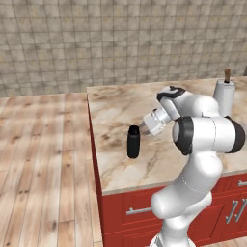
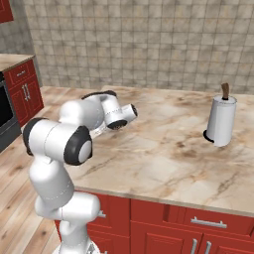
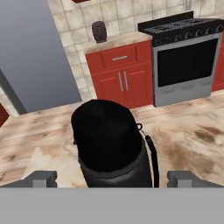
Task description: Pick the water bottle from the counter and place it in the open cabinet.
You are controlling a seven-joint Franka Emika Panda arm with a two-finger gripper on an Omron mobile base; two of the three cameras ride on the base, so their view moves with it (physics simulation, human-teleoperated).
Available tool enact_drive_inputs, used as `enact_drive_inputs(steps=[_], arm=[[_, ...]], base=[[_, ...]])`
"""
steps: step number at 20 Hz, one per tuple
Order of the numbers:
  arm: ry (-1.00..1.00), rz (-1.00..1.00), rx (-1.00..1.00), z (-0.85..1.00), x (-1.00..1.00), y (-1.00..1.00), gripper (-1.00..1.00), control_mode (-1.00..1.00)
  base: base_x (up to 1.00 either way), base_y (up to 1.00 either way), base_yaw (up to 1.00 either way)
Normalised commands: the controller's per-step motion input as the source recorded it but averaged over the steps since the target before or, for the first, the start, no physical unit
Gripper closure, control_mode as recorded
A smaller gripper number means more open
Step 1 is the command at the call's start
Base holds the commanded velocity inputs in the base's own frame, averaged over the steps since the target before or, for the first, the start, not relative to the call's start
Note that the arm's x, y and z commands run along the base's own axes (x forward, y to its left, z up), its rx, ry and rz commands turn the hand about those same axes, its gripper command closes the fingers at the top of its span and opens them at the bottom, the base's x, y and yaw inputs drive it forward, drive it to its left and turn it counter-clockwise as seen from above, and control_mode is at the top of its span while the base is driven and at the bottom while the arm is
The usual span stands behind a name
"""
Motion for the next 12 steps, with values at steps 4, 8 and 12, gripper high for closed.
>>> enact_drive_inputs(steps=[4,8,12], arm=[[0.00,0.05,0.00,-0.21,0.06,0.16,-1.00,-1.00],[0.00,0.03,0.00,-0.24,0.01,0.10,-1.00,-1.00],[0.00,0.02,0.00,-0.19,0.01,0.15,-1.00,-1.00]], base=[[0.00,0.00,0.00],[0.00,0.00,0.00],[0.00,0.00,0.00]])
